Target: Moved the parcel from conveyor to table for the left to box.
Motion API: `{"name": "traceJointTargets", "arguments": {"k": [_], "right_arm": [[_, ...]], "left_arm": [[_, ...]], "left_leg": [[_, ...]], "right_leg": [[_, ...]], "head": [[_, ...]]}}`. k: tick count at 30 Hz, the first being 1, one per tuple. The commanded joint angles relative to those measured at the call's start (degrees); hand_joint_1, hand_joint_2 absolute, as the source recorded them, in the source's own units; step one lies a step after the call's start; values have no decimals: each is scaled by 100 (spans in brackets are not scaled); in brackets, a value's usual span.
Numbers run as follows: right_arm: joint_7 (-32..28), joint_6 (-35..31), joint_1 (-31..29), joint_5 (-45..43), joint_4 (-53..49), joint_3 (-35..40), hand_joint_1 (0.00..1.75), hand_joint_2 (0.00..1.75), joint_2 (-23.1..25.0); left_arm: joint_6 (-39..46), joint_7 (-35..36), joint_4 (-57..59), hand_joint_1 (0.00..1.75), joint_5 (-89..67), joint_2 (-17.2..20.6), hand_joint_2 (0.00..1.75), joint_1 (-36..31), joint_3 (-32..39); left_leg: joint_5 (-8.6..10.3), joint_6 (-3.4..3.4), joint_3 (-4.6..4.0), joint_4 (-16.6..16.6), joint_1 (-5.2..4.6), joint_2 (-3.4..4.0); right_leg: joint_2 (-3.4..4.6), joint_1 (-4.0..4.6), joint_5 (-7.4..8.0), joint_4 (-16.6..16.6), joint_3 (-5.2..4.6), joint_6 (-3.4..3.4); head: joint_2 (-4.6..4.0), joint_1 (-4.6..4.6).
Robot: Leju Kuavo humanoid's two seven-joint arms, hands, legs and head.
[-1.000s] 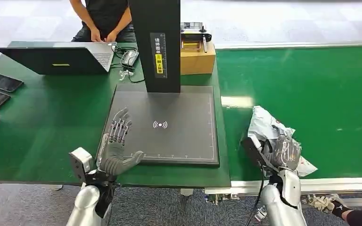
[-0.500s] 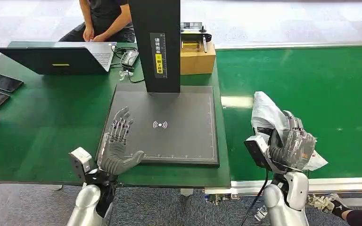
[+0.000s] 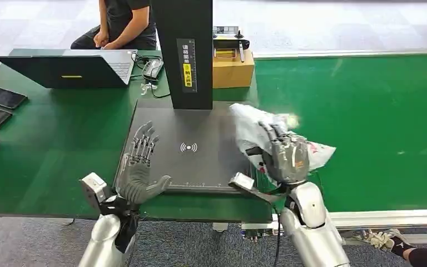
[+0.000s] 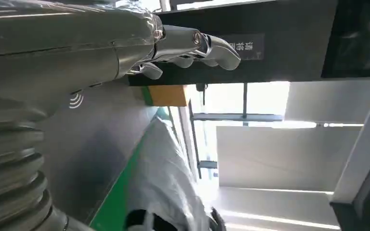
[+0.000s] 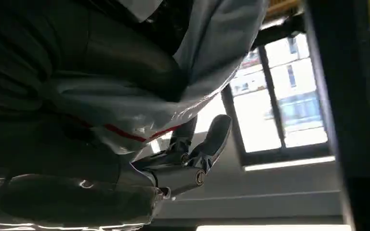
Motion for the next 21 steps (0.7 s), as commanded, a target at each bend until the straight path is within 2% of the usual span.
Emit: {"name": "traceJointTargets", "arguments": {"k": [1,3,6,11,17,21], "right_arm": [[-259,189,-1035,-448,1707,2402,175,175,-83],[-239,213,-1041,-435,1780,2571,175,175,-54],[70,144,-1110,92,2053,2987,175,175,-20],[500,49,-1570,338,3089,3383,175,175,53],[815,-179,-2041,680,4252,3545,175,175,-20],[993,-453,-2279,751,4599,3495,175,175,-122]], "left_arm": [[39,-74,577,0,127,196,175,-386,-172],[46,-80,617,0,139,195,175,-430,-197],[61,-110,716,0,192,214,175,-554,-218],[71,-122,824,0,198,225,175,-583,-185],[27,-192,962,0,173,217,175,-630,-262],[49,-216,1067,0,175,211,175,-669,-299]], "left_leg": [[-3,-16,21,-10,4,22],[-1,-17,22,-10,3,12],[0,-15,19,-10,3,7],[1,-16,18,-10,4,9],[4,-12,18,-9,1,-1],[6,-11,18,-7,2,-7]], "right_leg": [[28,1,5,-11,15,7],[17,0,1,-8,16,8],[12,0,2,-9,16,8],[14,0,5,-10,16,7],[3,-2,4,-9,16,7],[-3,-2,4,-8,18,10]], "head": [[0,2],[0,-2],[0,0],[0,2],[0,0],[0,0]]}}
